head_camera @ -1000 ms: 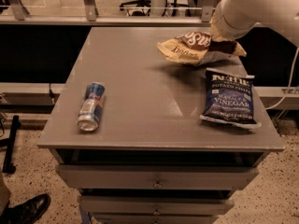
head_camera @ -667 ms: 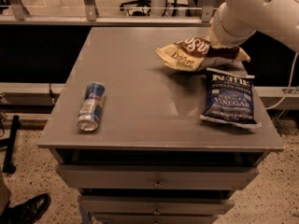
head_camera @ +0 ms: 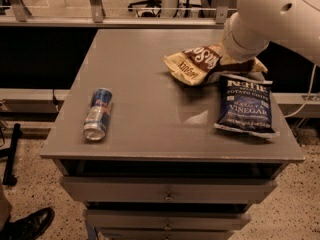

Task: Move brown chip bag near blue chip bag

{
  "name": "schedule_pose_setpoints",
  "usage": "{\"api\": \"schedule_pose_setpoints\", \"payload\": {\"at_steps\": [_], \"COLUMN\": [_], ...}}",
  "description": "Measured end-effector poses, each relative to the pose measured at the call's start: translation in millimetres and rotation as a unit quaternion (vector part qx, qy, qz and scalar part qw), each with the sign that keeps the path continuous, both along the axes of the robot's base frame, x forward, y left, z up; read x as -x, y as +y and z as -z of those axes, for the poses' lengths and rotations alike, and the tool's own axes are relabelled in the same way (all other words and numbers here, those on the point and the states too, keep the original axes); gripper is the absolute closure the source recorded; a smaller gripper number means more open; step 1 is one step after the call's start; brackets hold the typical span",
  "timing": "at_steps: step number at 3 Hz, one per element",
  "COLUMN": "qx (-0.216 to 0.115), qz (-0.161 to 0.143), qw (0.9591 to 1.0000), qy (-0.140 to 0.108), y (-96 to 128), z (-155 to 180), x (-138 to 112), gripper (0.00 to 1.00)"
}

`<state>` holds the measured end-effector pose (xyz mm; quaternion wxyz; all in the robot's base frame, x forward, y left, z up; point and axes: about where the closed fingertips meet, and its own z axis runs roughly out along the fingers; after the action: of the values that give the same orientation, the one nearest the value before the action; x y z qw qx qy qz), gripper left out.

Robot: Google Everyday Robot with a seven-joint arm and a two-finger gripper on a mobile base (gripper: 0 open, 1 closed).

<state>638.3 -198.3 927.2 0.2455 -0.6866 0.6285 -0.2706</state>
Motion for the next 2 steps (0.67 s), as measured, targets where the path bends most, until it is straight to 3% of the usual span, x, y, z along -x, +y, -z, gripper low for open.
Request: {"api": "schedule_pose_setpoints", "payload": {"at_steps": [1,2], "qx": [-0.013,-0.044], "qz": [0.011,0.034], "qw": [0.9998,0.9984], "qy": [0.007,0.003], "y": [-2.5,-24.2], "z": [2.7,-6.8], "x": [3.1,1.8], "gripper": [0.05,0.0]}}
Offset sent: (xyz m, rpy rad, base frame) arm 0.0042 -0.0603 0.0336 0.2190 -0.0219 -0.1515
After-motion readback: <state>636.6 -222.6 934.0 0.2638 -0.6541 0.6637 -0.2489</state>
